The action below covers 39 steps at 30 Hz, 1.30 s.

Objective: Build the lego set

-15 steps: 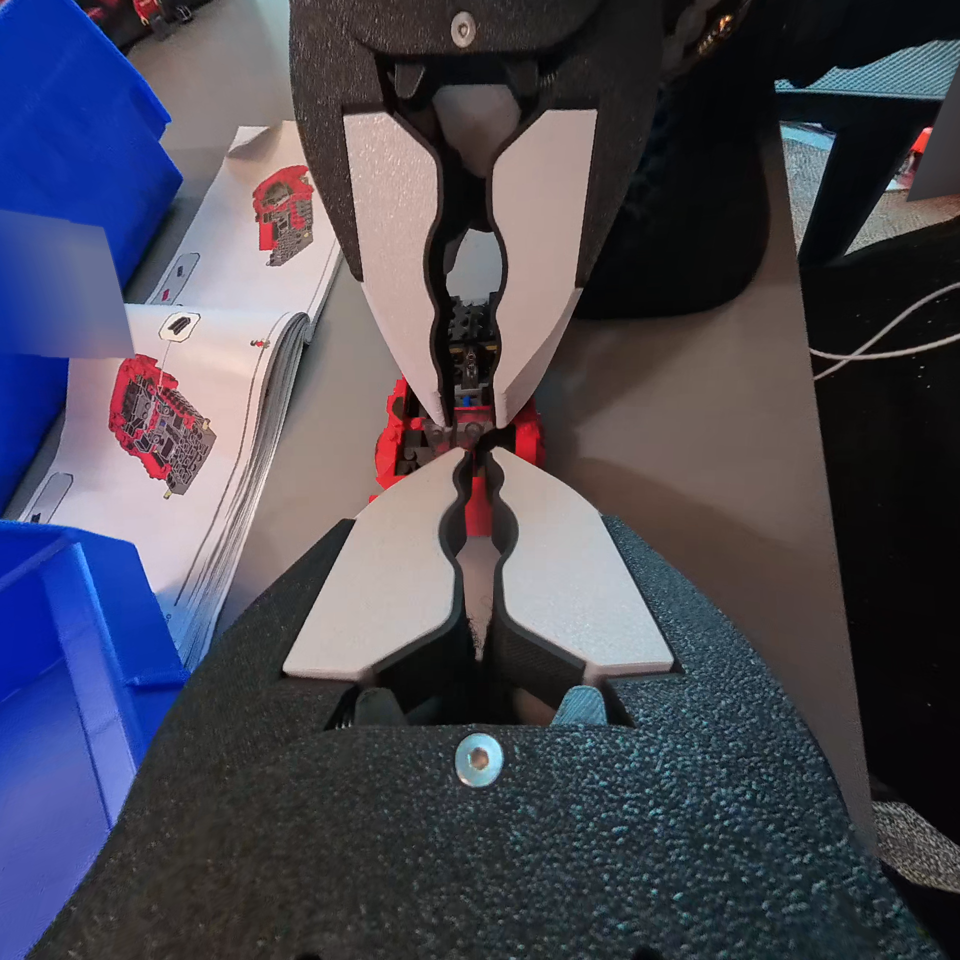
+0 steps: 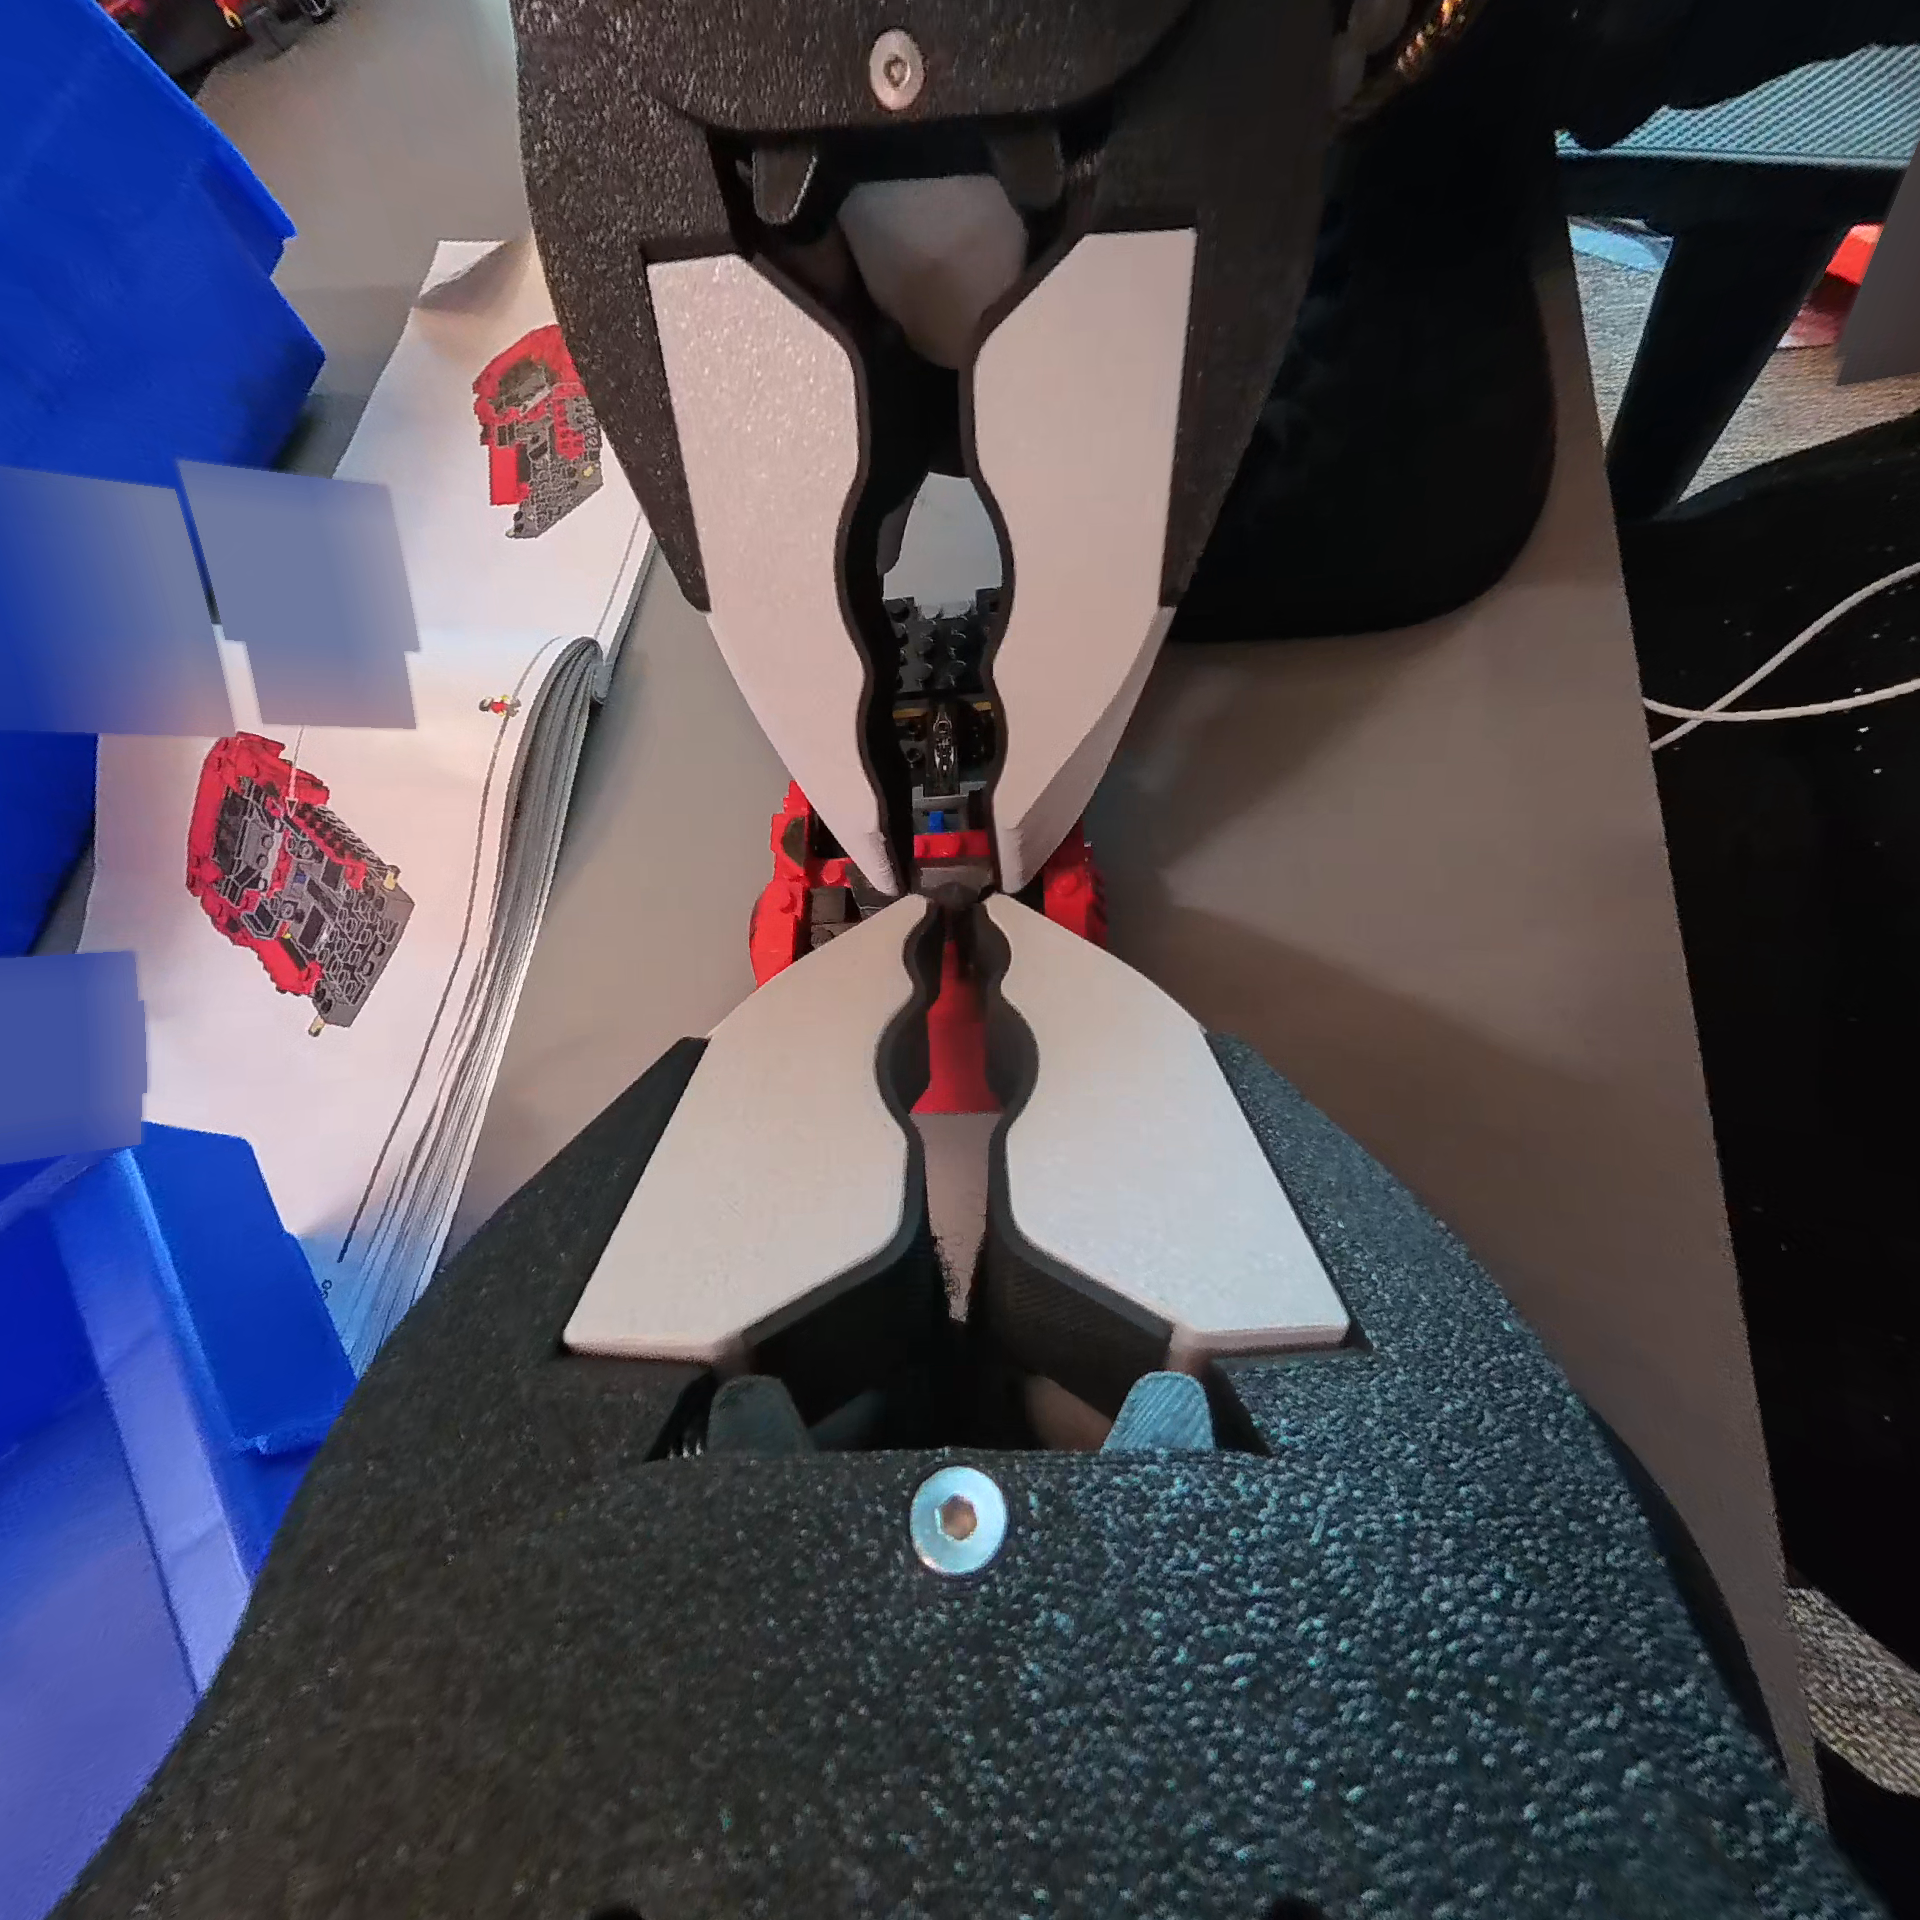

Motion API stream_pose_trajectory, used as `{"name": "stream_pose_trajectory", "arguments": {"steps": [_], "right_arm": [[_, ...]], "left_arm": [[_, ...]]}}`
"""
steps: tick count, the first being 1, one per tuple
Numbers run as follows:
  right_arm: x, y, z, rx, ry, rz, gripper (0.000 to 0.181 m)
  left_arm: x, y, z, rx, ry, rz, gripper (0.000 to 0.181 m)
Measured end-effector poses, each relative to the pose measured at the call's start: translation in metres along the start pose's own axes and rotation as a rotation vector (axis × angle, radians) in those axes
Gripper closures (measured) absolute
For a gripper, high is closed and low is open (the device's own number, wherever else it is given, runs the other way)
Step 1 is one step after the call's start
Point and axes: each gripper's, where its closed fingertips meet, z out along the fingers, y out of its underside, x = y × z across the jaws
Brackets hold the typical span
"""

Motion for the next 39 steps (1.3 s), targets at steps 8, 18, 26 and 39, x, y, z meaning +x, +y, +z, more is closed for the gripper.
{"name": "stream_pose_trajectory", "arguments": {"steps": [8, 18, 26, 39], "right_arm": [[0.0001, -0.0004, 0.0001, -0.017, -0.012, 0.011, 0.166], [0.0005, -0.0006, 0.0003, -0.027, -0.006, 0.014, 0.165], [0.0016, -0.0005, 0.0006, -0.032, 0.001, 0.004, 0.164], [-0.0024, -0.0008, -0.0038, 0.016, -0.059, 0.046, 0.176]], "left_arm": [[-0.0017, 0.0014, 0.0016, 0.000, 0.010, -0.020, 0.177], [-0.0042, 0.0058, 0.0028, -0.024, -0.002, -0.036, 0.177], [-0.0041, 0.0056, 0.0029, -0.023, -0.004, -0.032, 0.177], [-0.0048, 0.0055, 0.0024, -0.019, -0.014, -0.029, 0.177]]}}
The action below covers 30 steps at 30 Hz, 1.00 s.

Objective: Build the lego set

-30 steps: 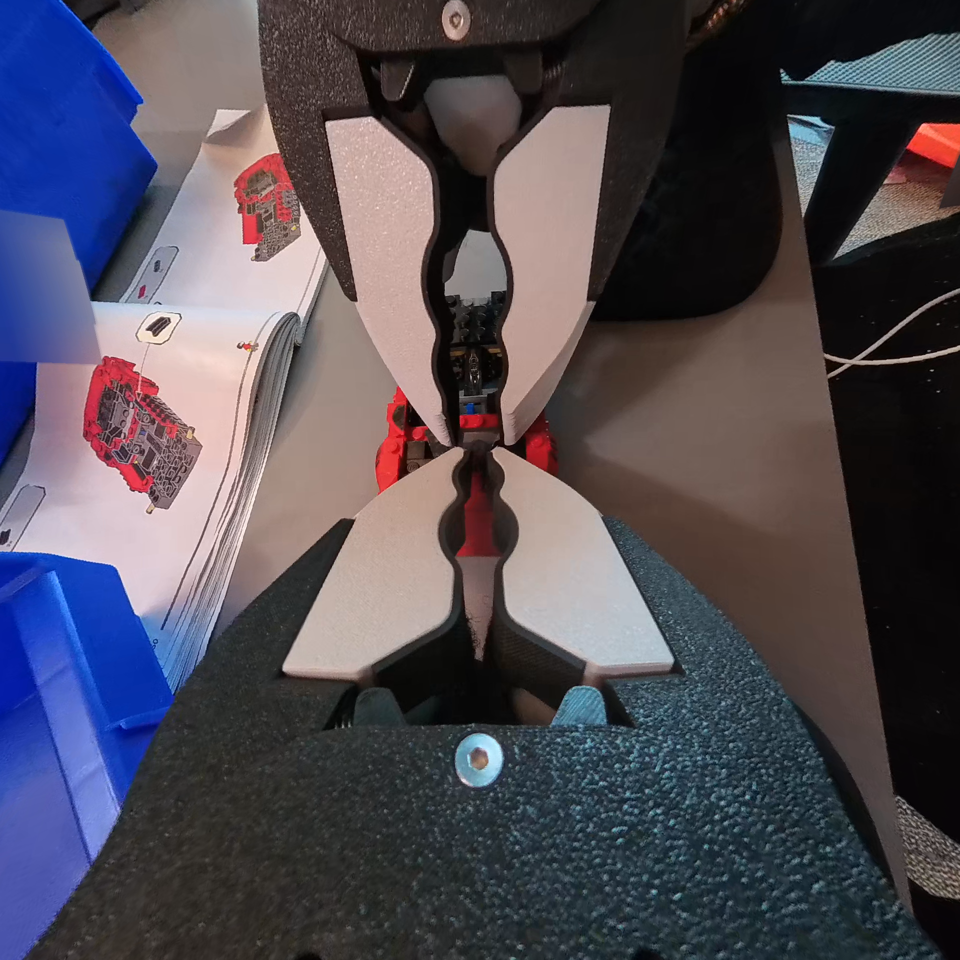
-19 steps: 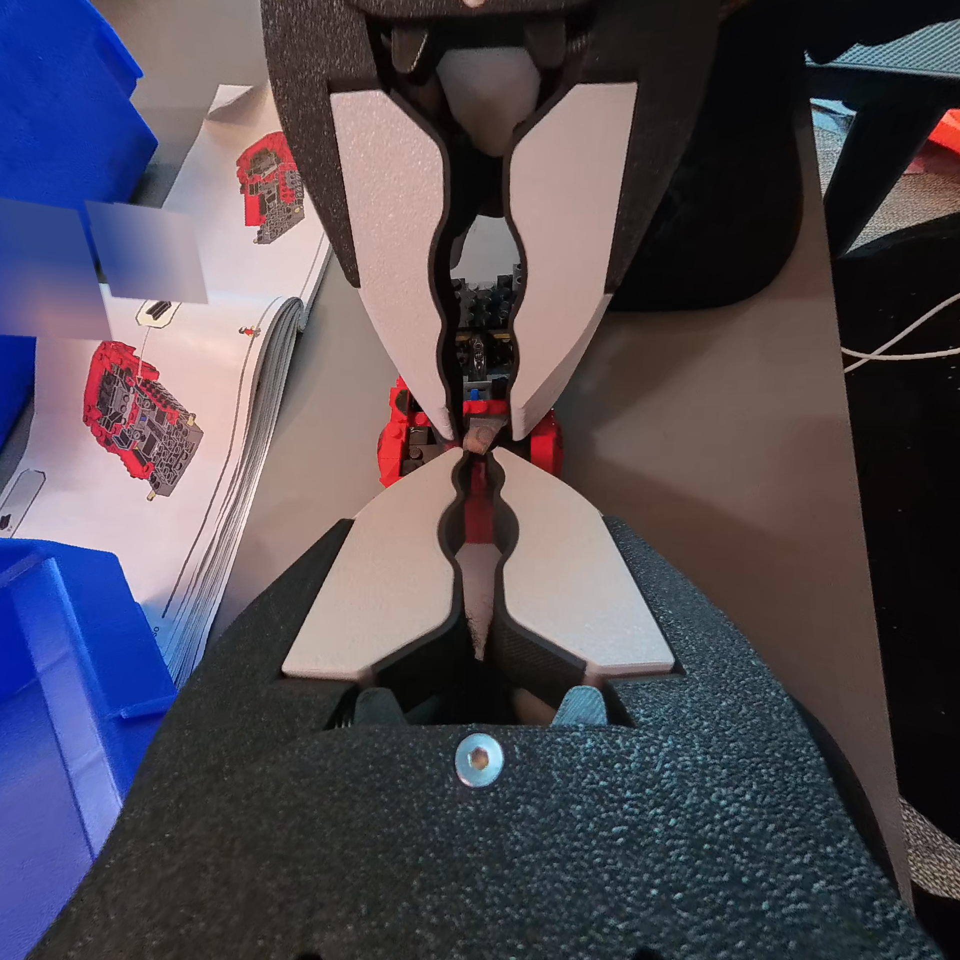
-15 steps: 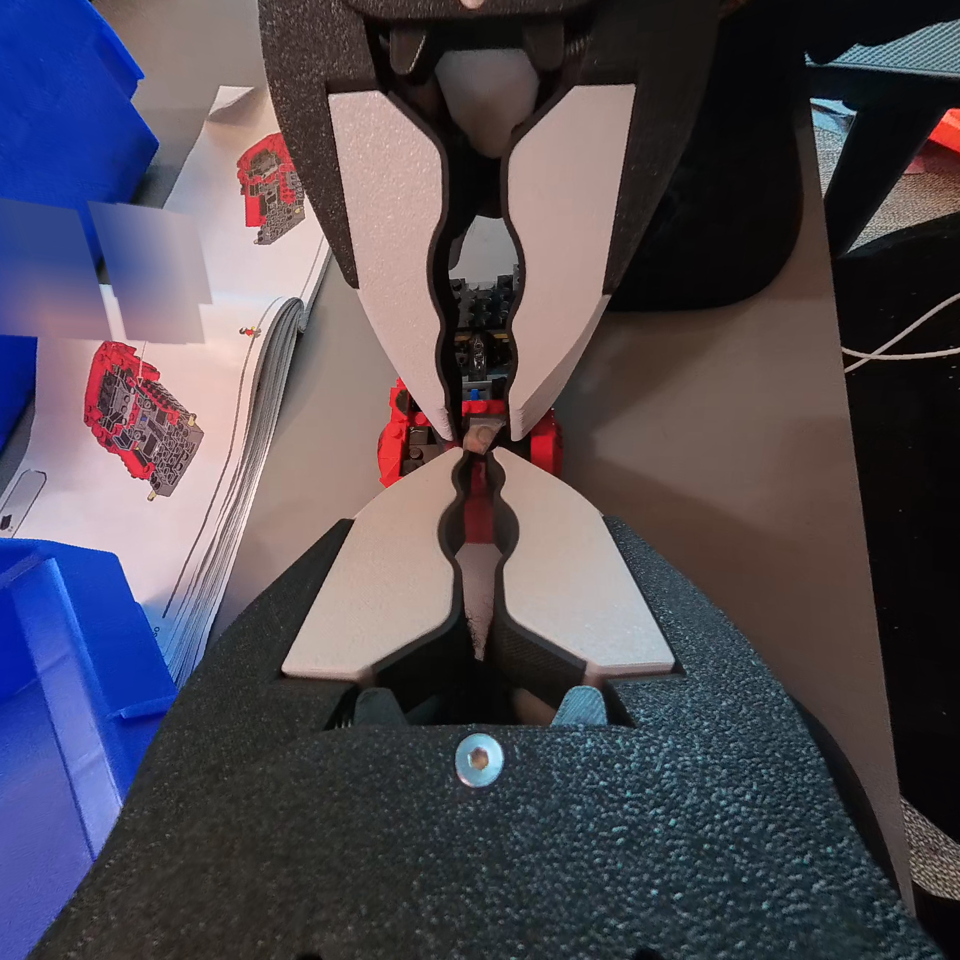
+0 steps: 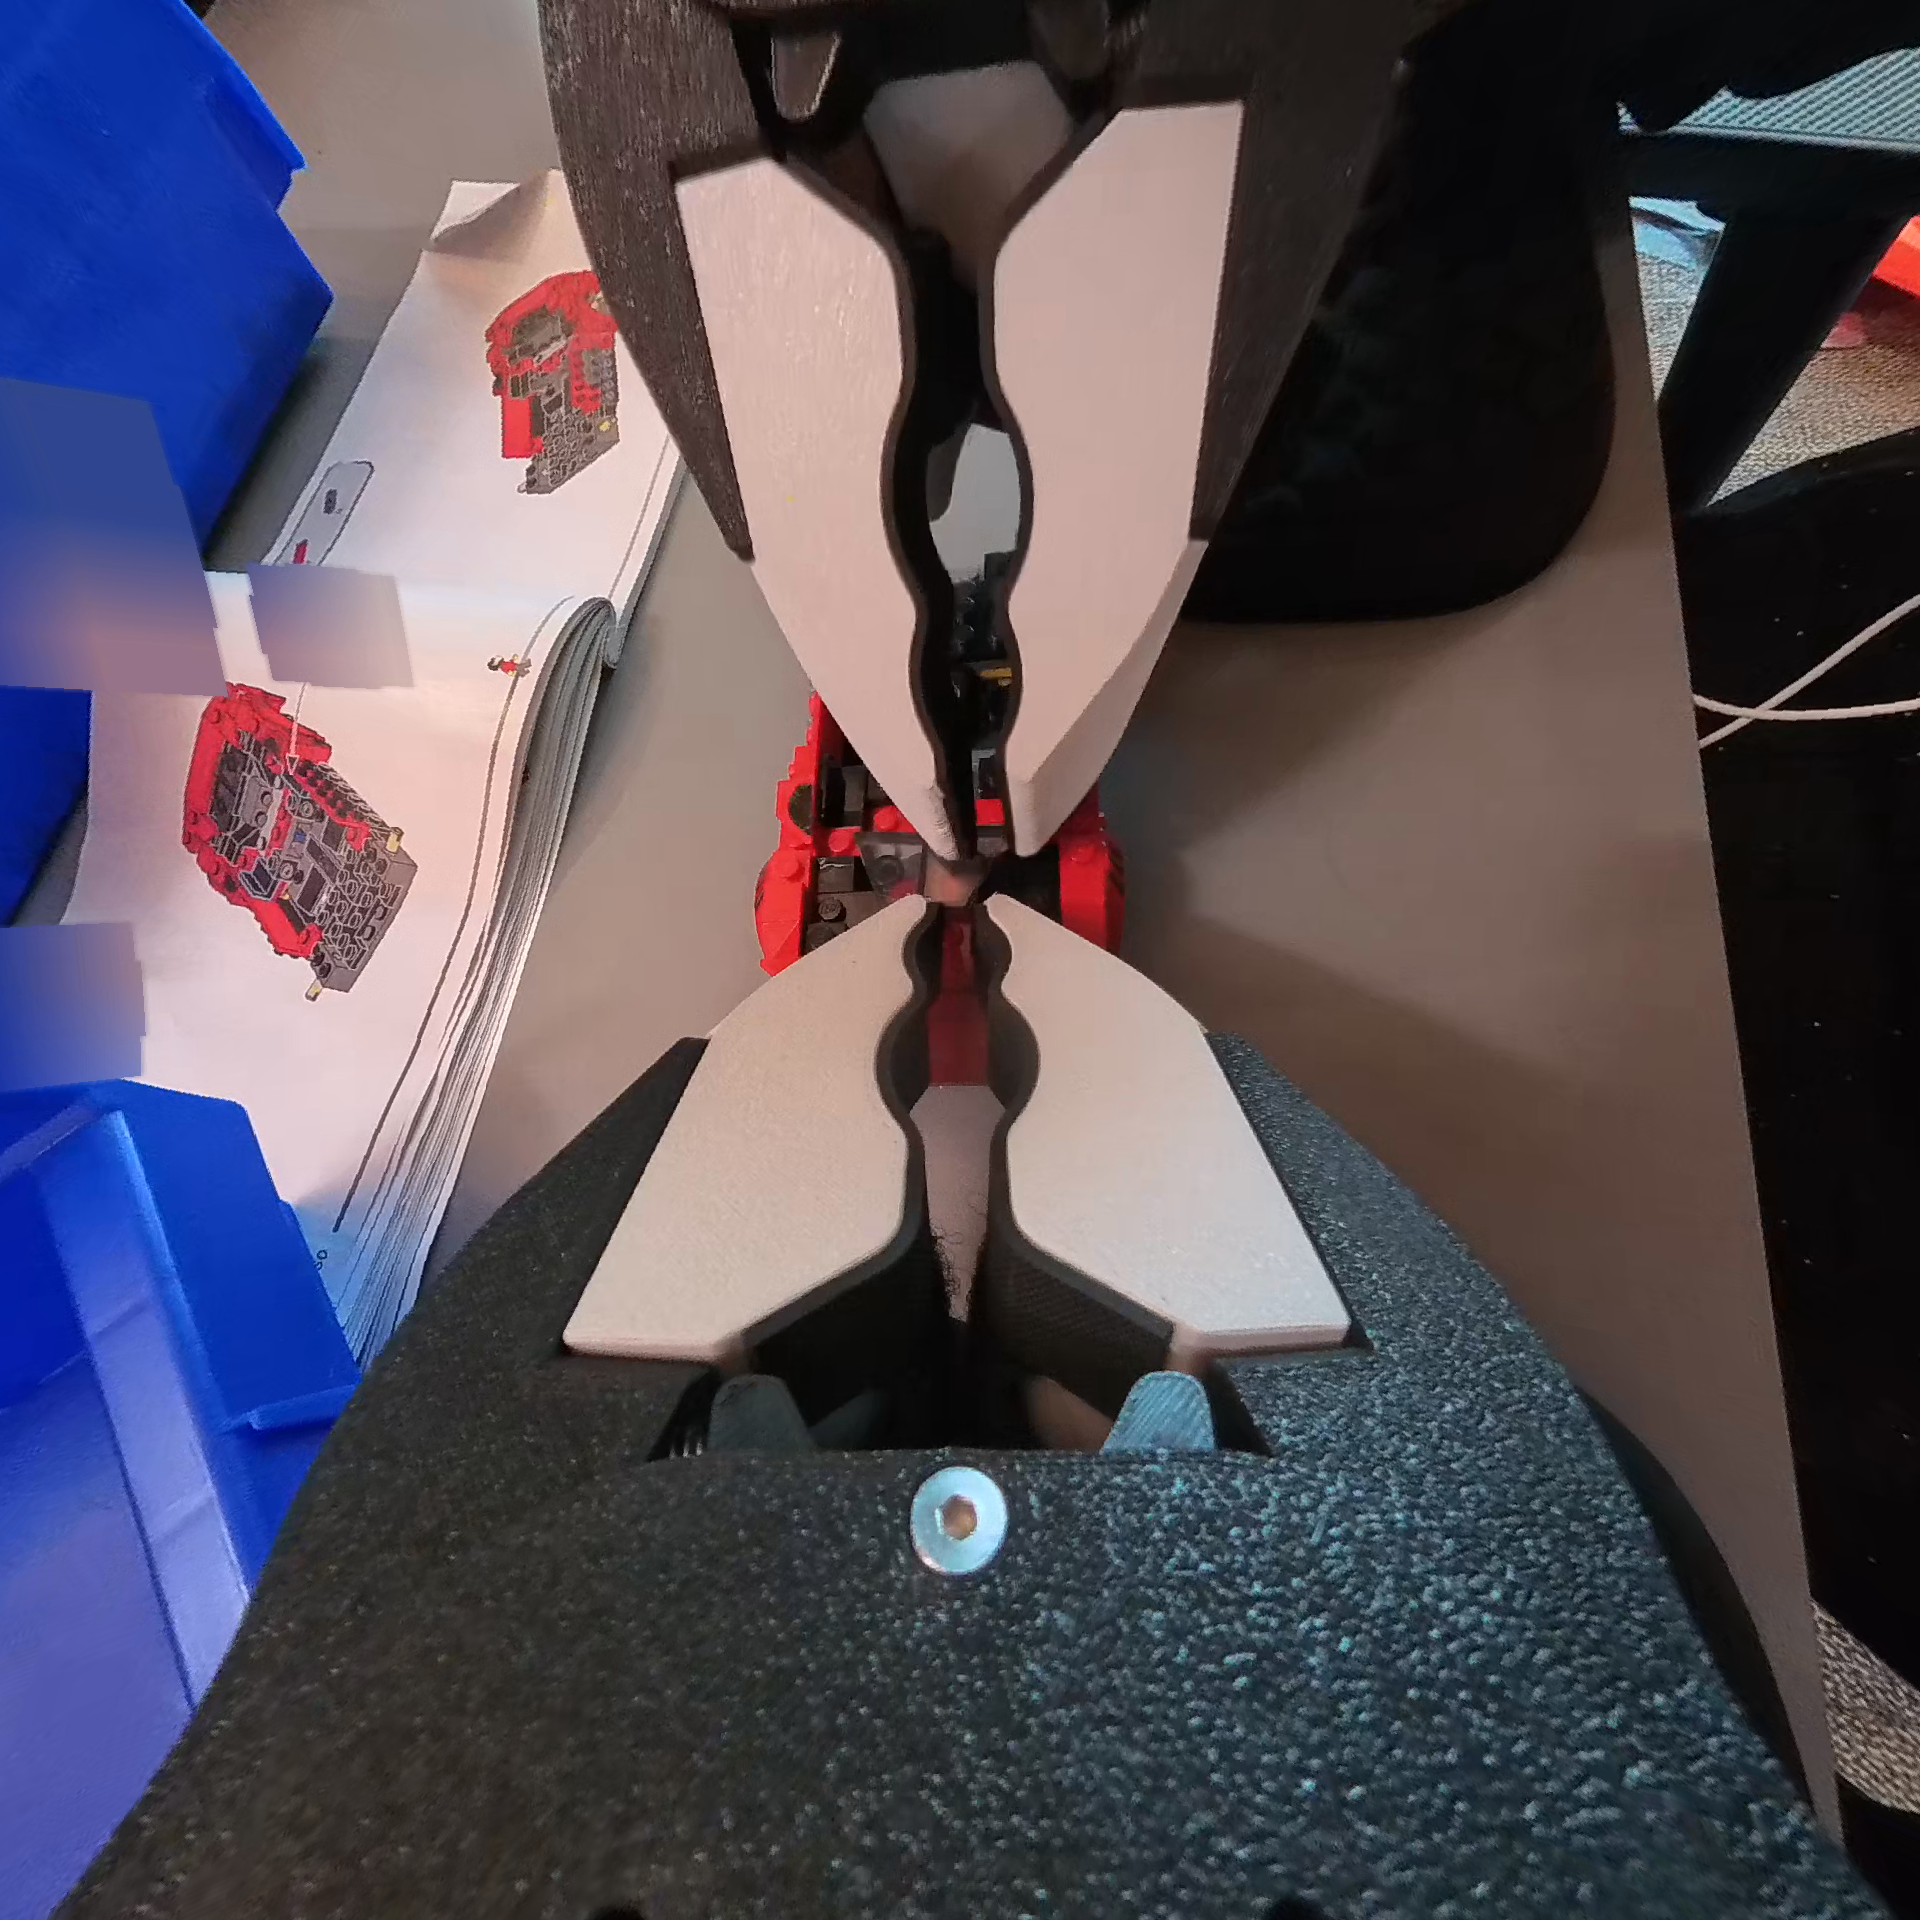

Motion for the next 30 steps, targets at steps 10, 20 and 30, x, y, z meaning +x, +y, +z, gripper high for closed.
{"name": "stream_pose_trajectory", "arguments": {"steps": [10, 20, 30], "right_arm": [[0.002, 0.002, 0.003, -0.008, -0.028, 0.034, 0.174], [0.001, -0.001, 0.005, -0.011, -0.054, 0.021, 0.175], [0.001, -0.004, 0.006, -0.053, -0.068, -0.007, 0.175]], "left_arm": [[0.001, 0.000, 0.000, 0.001, 0.002, 0.002, 0.177], [0.001, 0.000, 0.000, 0.002, 0.011, -0.003, 0.177], [-0.019, 0.003, -0.040, -0.006, -0.110, -0.113, 0.174]]}}
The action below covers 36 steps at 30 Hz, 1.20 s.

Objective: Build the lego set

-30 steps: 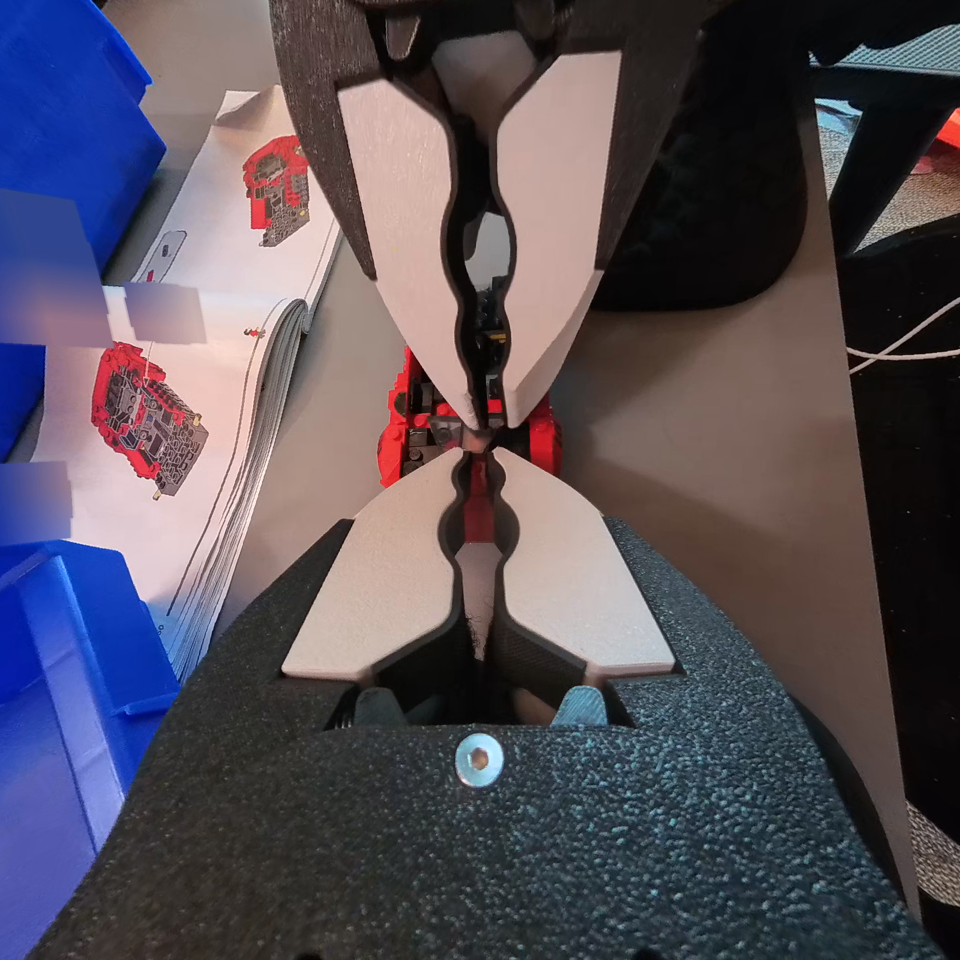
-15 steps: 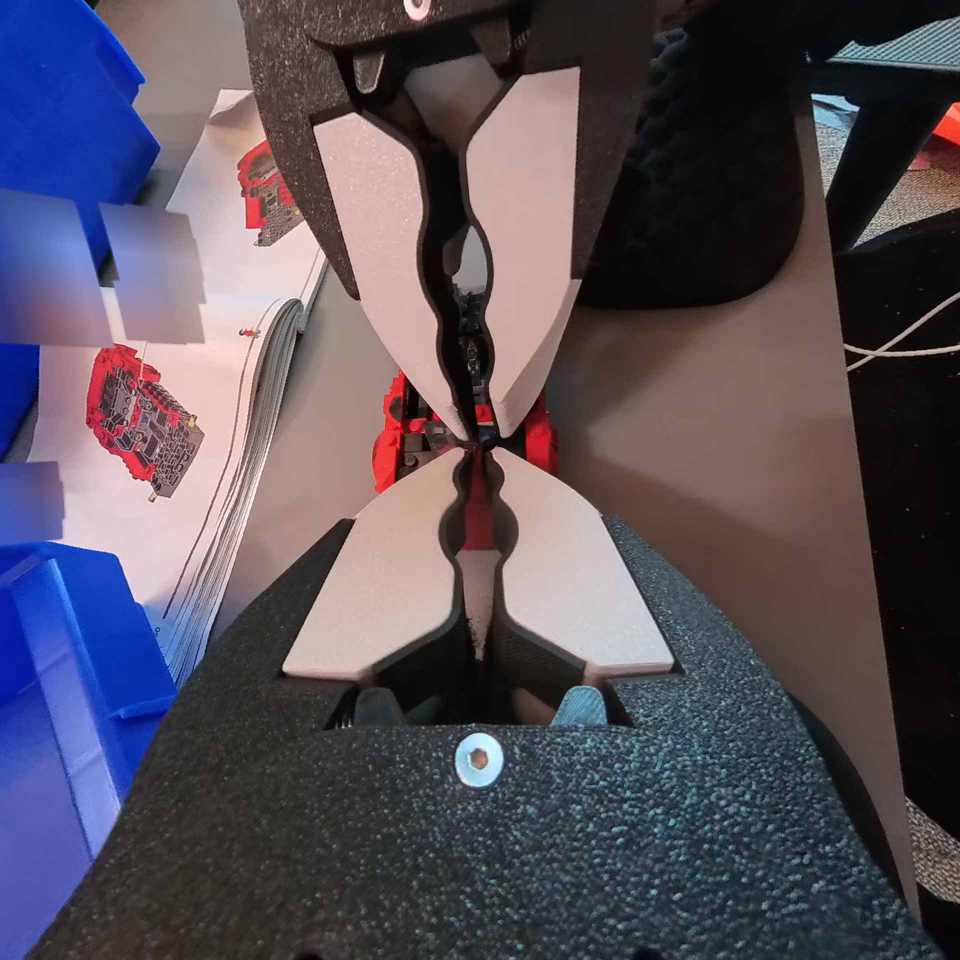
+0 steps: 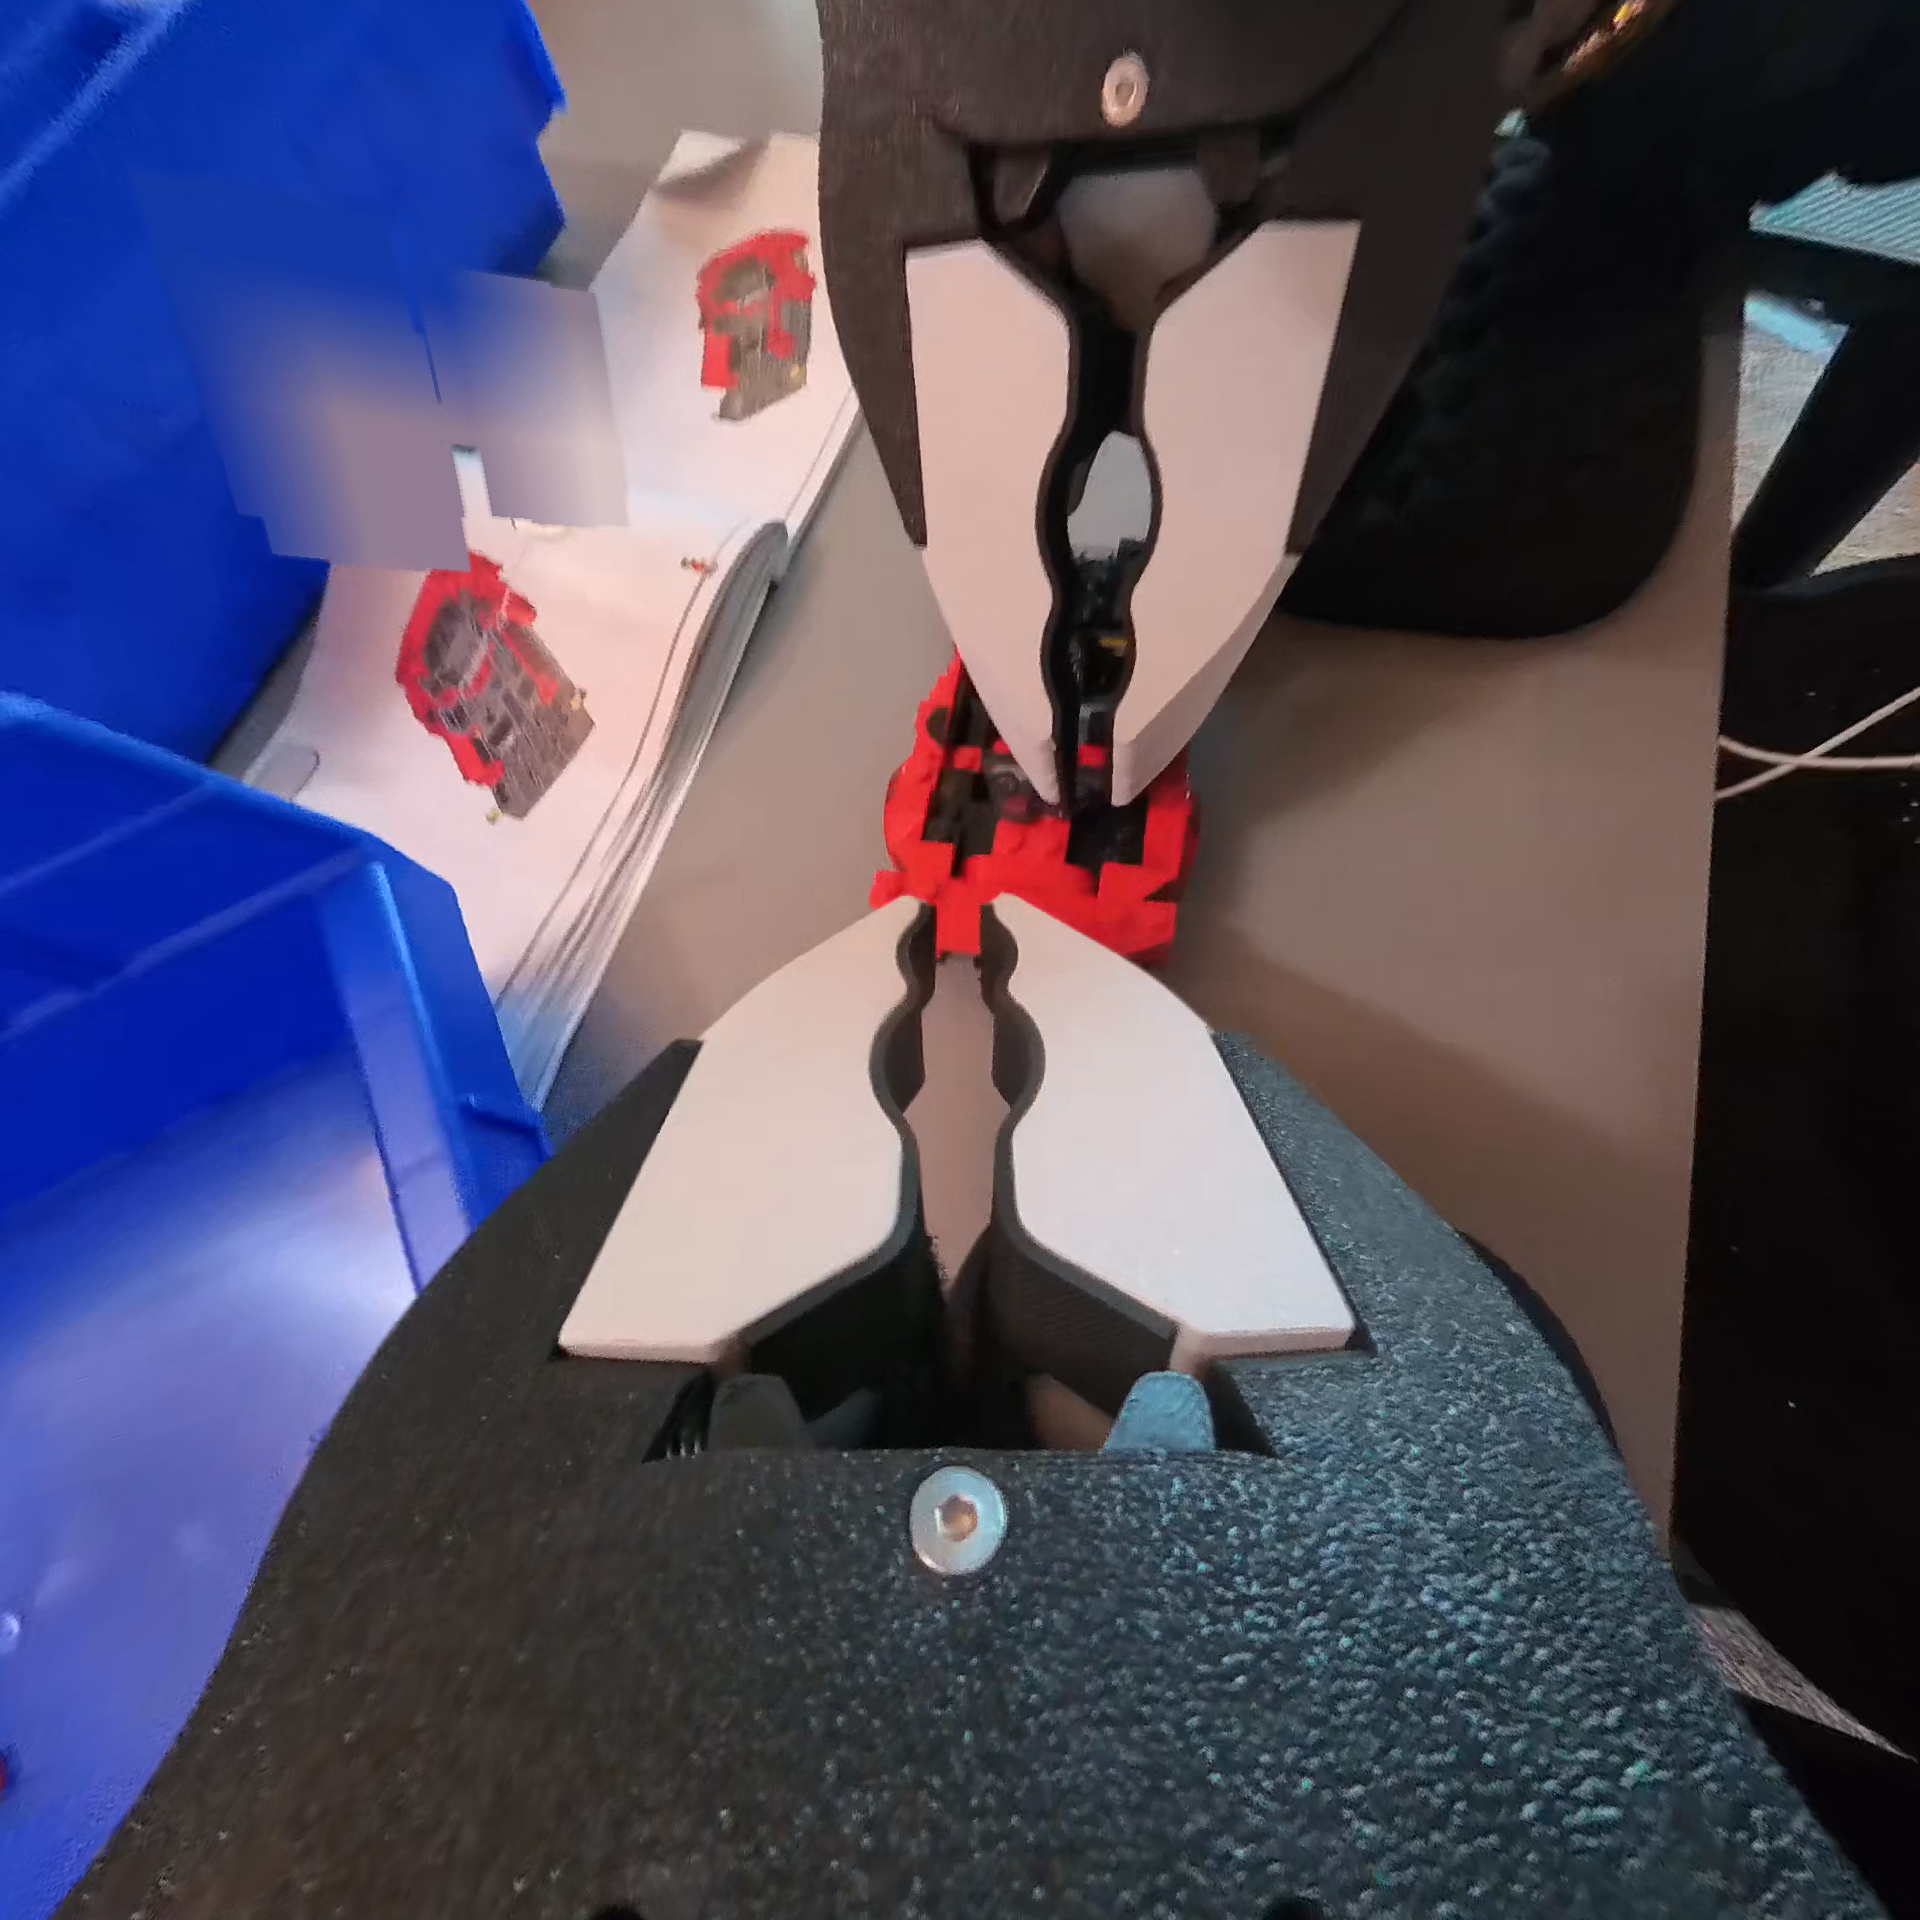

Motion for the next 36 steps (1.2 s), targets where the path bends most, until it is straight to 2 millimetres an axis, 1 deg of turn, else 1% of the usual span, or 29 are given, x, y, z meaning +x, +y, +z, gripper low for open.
{"name": "stream_pose_trajectory", "arguments": {"steps": [3, 5, 9, 13, 15, 19, 22, 28, 30, 31, 32, 33, 36], "right_arm": [[0.000, -0.002, 0.001, -0.007, -0.004, -0.003, 0.175], [0.000, -0.002, 0.001, -0.018, -0.005, -0.003, 0.175], [-0.003, 0.000, 0.002, -0.049, -0.027, -0.013, 0.176], [-0.003, 0.000, 0.003, -0.061, -0.037, -0.013, 0.175], [-0.004, -0.003, 0.001, -0.032, -0.057, -0.007, 0.173], [0.002, -0.010, -0.011, 0.058, -0.082, 0.021, 0.169], [0.009, -0.005, -0.018, 0.083, -0.055, 0.038, 0.171], [0.015, 0.021, -0.028, 0.065, 0.018, 0.094, 0.174], [0.017, 0.030, -0.029, 0.048, 0.049, 0.149, 0.171], [0.016, 0.033, -0.027, 0.043, 0.063, 0.169, 0.166], [0.014, 0.034, -0.025, 0.037, 0.075, 0.189, 0.160], [0.012, 0.034, -0.022, 0.039, 0.082, 0.196, 0.158], [0.013, 0.027, -0.018, 0.051, 0.128, 0.189, 0.163]], "left_arm": [[0.002, 0.014, 0.005, -0.068, 0.005, -0.037, 0.174], [0.007, 0.019, 0.010, -0.085, 0.036, -0.054, 0.174], [0.013, 0.022, 0.014, -0.083, 0.075, -0.060, 0.173], [0.014, 0.024, 0.016, -0.083, 0.081, -0.051, 0.171], [0.014, 0.024, 0.015, -0.078, 0.079, -0.045, 0.169], [0.013, 0.023, 0.014, -0.067, 0.072, -0.036, 0.168], [0.011, 0.020, 0.013, -0.048, 0.051, -0.023, 0.168], [0.005, 0.006, 0.006, 0.028, -0.003, 0.002, 0.168], [0.001, 0.002, 0.003, 0.046, -0.036, 0.011, 0.168], [-0.001, -0.001, 0.003, 0.057, -0.052, 0.016, 0.168], [-0.001, -0.003, 0.002, 0.070, -0.063, 0.022, 0.168], [-0.002, -0.006, 0.002, 0.086, -0.071, 0.028, 0.168], [-0.001, -0.012, 0.003, 0.122, -0.086, 0.041, 0.168]]}}
